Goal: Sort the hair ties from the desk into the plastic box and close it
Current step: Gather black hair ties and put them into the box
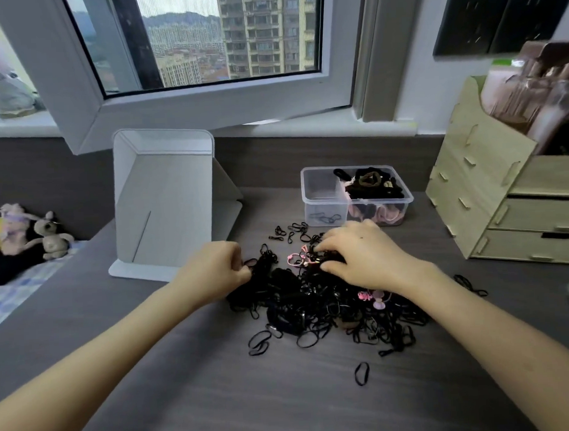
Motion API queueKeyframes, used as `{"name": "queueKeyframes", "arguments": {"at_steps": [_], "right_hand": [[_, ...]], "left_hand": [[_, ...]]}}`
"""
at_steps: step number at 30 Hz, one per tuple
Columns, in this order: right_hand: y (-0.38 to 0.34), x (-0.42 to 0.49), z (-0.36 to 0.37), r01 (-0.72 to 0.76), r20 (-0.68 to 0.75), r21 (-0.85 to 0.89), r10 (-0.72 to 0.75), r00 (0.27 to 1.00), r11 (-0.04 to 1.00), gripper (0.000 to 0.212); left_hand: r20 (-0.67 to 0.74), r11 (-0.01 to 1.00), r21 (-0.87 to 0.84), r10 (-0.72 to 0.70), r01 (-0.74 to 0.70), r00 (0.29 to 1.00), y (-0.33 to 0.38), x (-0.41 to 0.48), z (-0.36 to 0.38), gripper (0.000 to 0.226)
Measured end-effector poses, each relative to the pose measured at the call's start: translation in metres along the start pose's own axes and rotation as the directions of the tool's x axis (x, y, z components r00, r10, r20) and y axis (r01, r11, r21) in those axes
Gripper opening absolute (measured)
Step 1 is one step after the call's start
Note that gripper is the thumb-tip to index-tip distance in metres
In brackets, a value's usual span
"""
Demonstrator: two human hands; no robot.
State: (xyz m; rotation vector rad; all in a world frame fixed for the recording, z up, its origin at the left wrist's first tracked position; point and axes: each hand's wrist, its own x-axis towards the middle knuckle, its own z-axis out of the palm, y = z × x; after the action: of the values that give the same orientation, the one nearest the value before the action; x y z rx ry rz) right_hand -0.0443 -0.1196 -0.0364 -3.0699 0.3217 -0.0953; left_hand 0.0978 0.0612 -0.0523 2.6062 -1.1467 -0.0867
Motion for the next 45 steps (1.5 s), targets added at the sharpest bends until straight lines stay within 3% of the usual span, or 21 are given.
{"name": "queueKeyframes", "arguments": {"at_steps": [4,8,11,15,17,19,21,23,25,28,32,34,38,43,45], "right_hand": [[-0.033,0.009,0.01,0.131,0.02,0.114,-0.134,0.991,0.985,0.053],[-0.045,0.017,0.026,0.15,0.158,0.014,-0.15,0.976,0.989,0.054],[-0.037,0.015,0.027,0.11,0.084,0.104,-0.119,0.989,0.988,0.037],[-0.021,0.004,0.015,-0.01,-0.044,0.409,0.03,0.999,0.913,0.032],[-0.011,-0.001,0.008,-0.063,-0.06,0.626,0.129,0.99,0.777,0.033],[0.002,-0.006,0.003,-0.118,0.007,0.846,0.211,0.978,0.52,0.033],[0.014,-0.009,-0.001,-0.177,0.102,0.95,0.279,0.955,0.256,0.03],[0.024,-0.013,-0.007,-0.208,0.16,0.969,0.306,0.938,0.132,0.02],[0.032,-0.016,-0.013,-0.257,0.2,0.955,0.319,0.927,0.149,0.01],[0.042,-0.02,-0.019,-0.335,0.255,0.916,0.323,0.911,0.222,0.018],[0.05,-0.026,-0.022,-0.421,0.378,0.896,0.257,0.89,0.141,0.019],[0.054,-0.029,-0.023,-0.447,0.42,0.891,0.226,0.879,0.083,0.017],[0.057,-0.035,-0.023,-0.392,0.376,0.918,0.173,0.91,0.069,0.027],[0.061,-0.042,-0.021,-0.335,0.293,0.927,0.228,0.929,0.17,0.048],[0.061,-0.042,-0.02,-0.325,0.281,0.929,0.236,0.93,0.177,0.051]], "left_hand": [[0.095,1.0,0.007,-0.002,0.001,0.995,-0.004,-0.006,0.015,0.037],[0.126,0.996,-0.083,-0.016,0.026,0.992,-0.003,-0.006,0.016,0.032],[0.174,0.975,-0.198,-0.071,0.105,0.982,-0.001,-0.004,0.014,0.026],[0.252,0.93,-0.316,-0.109,0.188,0.962,0.005,0.002,0.007,0.03],[0.295,0.894,-0.404,-0.073,0.194,0.953,0.011,0.006,0.0,0.02],[0.336,0.839,-0.499,-0.042,0.215,0.941,0.018,0.011,-0.009,0.014],[0.359,0.807,-0.55,-0.005,0.216,0.933,0.026,0.014,-0.018,0.01],[0.371,0.8,-0.57,0.05,0.185,0.927,0.035,0.019,-0.026,0.003],[0.373,0.787,-0.597,0.101,0.155,0.922,0.047,0.024,-0.032,0.007],[0.367,0.715,-0.68,0.139,0.164,0.92,0.068,0.035,-0.034,0.015],[0.359,0.629,-0.761,0.205,0.158,0.911,0.099,0.047,-0.021,0.018],[0.345,0.643,-0.754,0.217,0.132,0.913,0.111,0.053,-0.01,0.02],[0.393,0.704,-0.702,0.255,0.11,0.883,0.125,0.059,0.007,0.014],[0.51,0.592,-0.775,0.376,0.223,0.774,0.13,0.06,0.008,0.027],[0.529,0.59,-0.774,0.401,0.231,0.748,0.132,0.061,0.008,0.03]]}}
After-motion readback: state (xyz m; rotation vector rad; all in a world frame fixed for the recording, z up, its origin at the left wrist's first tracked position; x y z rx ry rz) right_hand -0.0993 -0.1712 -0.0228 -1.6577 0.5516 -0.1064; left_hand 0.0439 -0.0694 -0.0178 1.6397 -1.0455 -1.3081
